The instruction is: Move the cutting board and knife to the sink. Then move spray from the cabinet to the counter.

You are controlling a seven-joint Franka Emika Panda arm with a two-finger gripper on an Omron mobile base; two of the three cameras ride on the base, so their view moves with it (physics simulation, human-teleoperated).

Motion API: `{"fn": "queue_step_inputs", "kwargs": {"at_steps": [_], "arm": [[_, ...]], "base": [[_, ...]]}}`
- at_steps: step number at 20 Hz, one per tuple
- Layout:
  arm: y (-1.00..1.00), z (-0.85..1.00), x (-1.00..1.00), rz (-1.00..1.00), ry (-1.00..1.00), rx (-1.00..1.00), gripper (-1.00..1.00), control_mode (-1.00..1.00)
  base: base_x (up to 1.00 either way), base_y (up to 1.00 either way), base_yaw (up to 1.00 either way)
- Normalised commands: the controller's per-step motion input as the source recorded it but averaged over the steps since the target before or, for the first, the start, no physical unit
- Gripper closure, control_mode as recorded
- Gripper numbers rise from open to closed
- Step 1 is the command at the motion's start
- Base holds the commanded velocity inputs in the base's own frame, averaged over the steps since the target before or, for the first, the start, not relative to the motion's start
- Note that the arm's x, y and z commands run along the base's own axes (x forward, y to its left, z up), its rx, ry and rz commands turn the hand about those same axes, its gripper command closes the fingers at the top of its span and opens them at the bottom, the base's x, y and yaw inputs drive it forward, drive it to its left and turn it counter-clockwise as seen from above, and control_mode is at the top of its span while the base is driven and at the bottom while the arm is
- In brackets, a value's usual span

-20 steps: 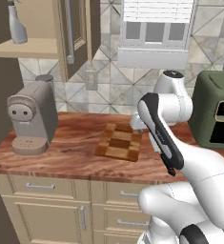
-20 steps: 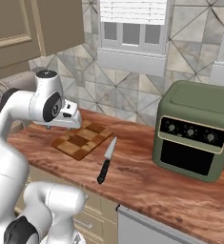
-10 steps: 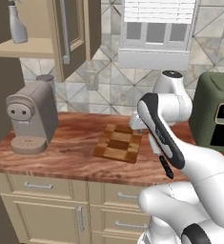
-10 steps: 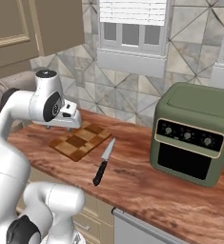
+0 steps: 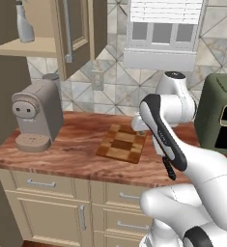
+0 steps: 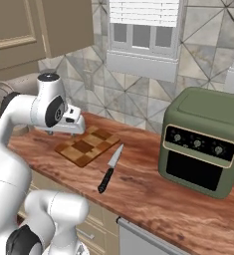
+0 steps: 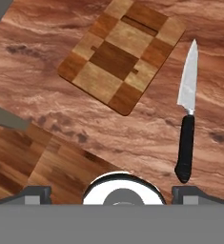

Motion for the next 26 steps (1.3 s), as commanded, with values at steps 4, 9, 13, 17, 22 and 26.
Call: {"fn": "queue_step_inputs", "kwargs": {"at_steps": [4, 9, 13, 17, 22, 26], "arm": [[0.0, 0.0, 0.0, 0.0, 0.0, 0.0, -1.0, 1.0], [-0.04, -0.02, 0.68, 0.19, 0.03, 0.03, -1.0, -1.0], [-0.11, -0.21, 0.97, 0.14, 0.02, 0.07, -1.0, -1.0], [0.0, -0.29, 0.9, 0.05, 0.04, 0.01, -1.0, -1.0], [0.0, -0.19, 0.7, 0.0, 0.04, 0.0, -1.0, -1.0], [0.03, -0.02, 0.51, -0.04, 0.19, 0.0, -1.0, -1.0]], "base": [[0.43, -0.03, 0.27], [0.12, 0.0, 0.05], [0.0, 0.0, 0.0], [0.0, 0.0, 0.0], [0.0, 0.0, 0.0], [0.0, 0.0, 0.0]]}}
